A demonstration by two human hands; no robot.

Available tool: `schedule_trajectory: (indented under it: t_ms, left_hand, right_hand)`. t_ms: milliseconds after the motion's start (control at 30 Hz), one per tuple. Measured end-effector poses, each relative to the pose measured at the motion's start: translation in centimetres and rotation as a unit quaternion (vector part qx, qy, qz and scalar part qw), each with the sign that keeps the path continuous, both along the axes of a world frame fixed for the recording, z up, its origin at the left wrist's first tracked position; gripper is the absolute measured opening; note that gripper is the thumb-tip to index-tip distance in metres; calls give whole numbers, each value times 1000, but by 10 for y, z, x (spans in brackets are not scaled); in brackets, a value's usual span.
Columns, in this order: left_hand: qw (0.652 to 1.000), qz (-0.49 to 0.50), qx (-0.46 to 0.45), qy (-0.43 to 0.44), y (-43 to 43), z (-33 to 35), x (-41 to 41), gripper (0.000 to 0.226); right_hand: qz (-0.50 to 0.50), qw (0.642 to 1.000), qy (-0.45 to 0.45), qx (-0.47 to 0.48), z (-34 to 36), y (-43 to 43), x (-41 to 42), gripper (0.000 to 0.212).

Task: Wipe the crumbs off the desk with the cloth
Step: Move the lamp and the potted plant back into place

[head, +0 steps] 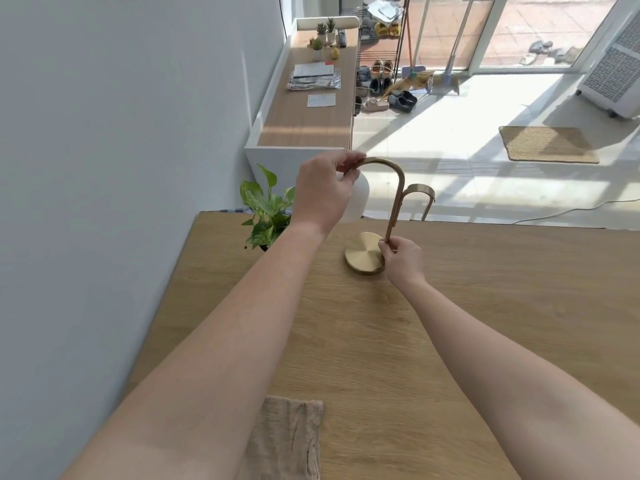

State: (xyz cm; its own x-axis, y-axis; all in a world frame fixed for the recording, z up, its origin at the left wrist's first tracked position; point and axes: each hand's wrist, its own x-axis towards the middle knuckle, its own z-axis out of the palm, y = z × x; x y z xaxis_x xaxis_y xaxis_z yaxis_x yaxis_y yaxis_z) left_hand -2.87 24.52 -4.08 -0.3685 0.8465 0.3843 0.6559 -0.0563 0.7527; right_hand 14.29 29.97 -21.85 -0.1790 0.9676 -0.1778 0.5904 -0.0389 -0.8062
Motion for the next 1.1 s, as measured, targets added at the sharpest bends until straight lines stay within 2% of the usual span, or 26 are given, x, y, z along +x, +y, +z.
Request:
schedule_trajectory:
  t_ms: [333,1000,1100]
  left_hand:
    - [1000,-8,-13,-9,-18,6,0,24]
    - [997,-73,-13,13,-160,25,-6,24]
    - [997,-81,-16,5,-178,25,-7,24]
  right_hand:
    - [17,1000,-23,-12,10,-14,6,28]
    - [18,1000,-24,-6,29,-162,16,23]
    - [17,999,-32,3,35,-183,18,34]
